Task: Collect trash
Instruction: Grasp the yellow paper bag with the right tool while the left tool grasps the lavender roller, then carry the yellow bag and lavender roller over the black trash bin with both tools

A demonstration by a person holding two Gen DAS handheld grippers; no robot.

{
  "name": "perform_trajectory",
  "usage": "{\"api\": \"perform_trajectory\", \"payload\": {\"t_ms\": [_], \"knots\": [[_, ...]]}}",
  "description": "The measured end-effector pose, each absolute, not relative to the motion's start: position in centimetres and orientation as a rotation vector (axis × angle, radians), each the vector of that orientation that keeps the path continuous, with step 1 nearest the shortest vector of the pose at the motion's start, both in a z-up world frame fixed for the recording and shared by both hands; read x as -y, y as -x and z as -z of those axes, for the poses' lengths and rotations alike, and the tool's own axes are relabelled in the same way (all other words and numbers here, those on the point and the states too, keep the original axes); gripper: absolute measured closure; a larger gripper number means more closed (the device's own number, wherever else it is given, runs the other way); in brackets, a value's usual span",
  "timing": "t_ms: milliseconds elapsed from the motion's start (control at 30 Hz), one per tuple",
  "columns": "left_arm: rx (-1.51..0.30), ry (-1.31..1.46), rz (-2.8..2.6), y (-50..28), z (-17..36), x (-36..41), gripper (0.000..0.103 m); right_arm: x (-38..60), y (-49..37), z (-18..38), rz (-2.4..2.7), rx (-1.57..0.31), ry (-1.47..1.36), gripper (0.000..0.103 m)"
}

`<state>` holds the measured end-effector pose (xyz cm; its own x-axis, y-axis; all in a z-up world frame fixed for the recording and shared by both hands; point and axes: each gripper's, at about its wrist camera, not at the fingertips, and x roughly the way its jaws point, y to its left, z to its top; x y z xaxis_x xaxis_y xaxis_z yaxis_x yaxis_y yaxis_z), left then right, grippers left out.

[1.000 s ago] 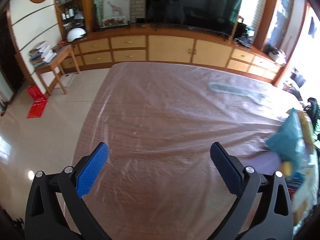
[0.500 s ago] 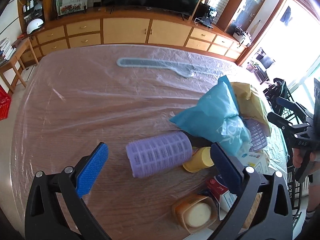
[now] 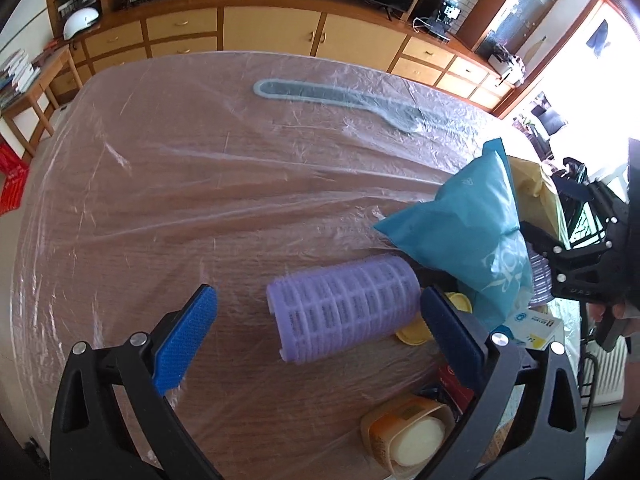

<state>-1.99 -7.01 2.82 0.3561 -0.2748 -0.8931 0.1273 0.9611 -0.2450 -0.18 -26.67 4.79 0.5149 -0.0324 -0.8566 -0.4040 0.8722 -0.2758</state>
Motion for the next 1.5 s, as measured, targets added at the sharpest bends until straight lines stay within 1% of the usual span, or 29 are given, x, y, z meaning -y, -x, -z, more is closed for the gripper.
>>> {"api": "perform_trajectory", "payload": {"t_ms": [67,100,200,300,367,433,467,533,600,833,1067,1333,1500], "knots": [[-1.186,0.135,0.237,1.8,-2.5,6.7,0.007,26.6,0.0,-4.5,-0.234,-1.031,0.490,0.019],[-1.190,0.126,0.233,1.8,-2.4,6.7,0.008,26.6,-0.2,-4.3,-0.239,-1.042,0.486,0.021],[-1.190,0.117,0.239,1.5,-2.2,6.9,0.008,26.4,-0.5,-3.8,-0.240,-1.059,0.477,0.022],[-1.186,0.091,0.238,1.2,-2.3,7.1,0.008,25.9,-0.5,-3.8,-0.239,-1.054,0.468,0.026],[-1.202,0.095,0.262,1.0,-2.0,7.2,0.011,26.0,-0.6,-4.0,-0.267,-1.065,0.432,0.029],[-1.207,0.065,0.254,0.9,-1.9,7.5,0.016,26.4,-0.9,-4.1,-0.280,-1.078,0.400,0.034],[-1.205,0.044,0.254,1.0,-1.9,7.6,0.016,26.5,-0.9,-4.2,-0.286,-1.087,0.380,0.042],[-1.197,0.026,0.263,1.1,-2.0,8.1,0.024,26.6,-1.0,-4.3,-0.281,-1.085,0.367,0.044],[-1.195,0.016,0.272,1.1,-2.1,8.1,0.025,26.6,-0.7,-4.4,-0.279,-1.084,0.358,0.047],[-1.149,0.015,0.291,1.7,-3.0,7.4,0.025,27.6,-0.7,-6.0,-0.294,-1.046,0.258,0.048],[-1.090,0.046,0.298,2.6,-4.7,6.3,0.025,29.9,0.2,-9.3,-0.332,-0.989,0.050,0.048],[-1.019,0.082,0.347,5.1,-6.7,5.6,0.025,31.0,5.7,-11.6,-0.393,-0.934,-0.137,0.048],[-0.975,0.082,0.390,7.8,-8.3,5.3,0.025,30.9,9.9,-13.3,-0.434,-0.900,-0.185,0.048]]}}
